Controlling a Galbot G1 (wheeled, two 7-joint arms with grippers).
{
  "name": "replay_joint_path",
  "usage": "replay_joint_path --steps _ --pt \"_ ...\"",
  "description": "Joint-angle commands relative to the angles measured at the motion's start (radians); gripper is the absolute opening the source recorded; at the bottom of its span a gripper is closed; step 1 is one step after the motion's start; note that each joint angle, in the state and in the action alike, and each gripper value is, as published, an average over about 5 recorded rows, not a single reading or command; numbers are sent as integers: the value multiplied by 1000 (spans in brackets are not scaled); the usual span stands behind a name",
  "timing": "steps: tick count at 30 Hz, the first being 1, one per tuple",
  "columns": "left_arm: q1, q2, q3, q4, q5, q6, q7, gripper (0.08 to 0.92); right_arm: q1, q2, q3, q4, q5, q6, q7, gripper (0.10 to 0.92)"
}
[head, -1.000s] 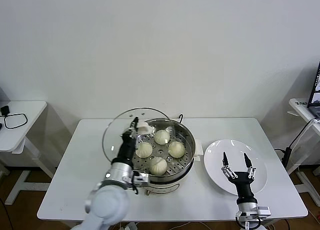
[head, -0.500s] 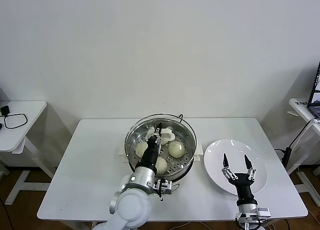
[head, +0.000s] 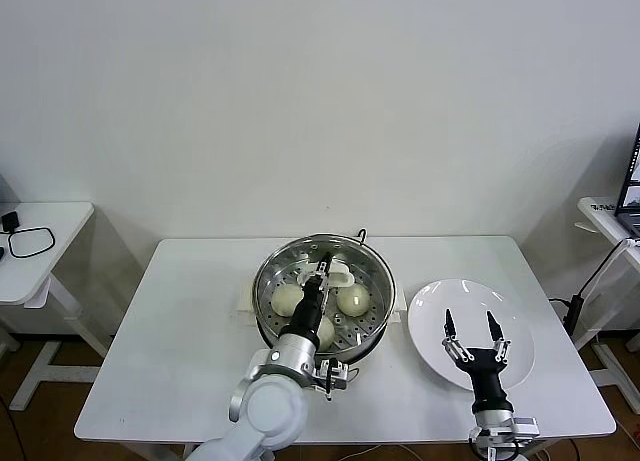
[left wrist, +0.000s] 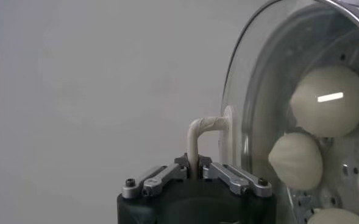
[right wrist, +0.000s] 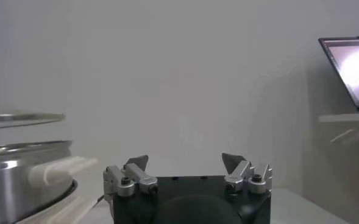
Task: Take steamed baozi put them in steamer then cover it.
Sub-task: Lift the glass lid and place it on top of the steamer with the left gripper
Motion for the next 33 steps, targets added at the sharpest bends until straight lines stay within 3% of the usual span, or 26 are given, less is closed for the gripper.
replay_joint_path --steps 1,33 --pt "-18 -6 5 32 -5 -5 -8 189 0 -1 0 -3 -1 1 -1 823" --pt "-2 -14 -13 49 -2 5 -22 189 10 -2 -3 -23 -9 5 -8 823"
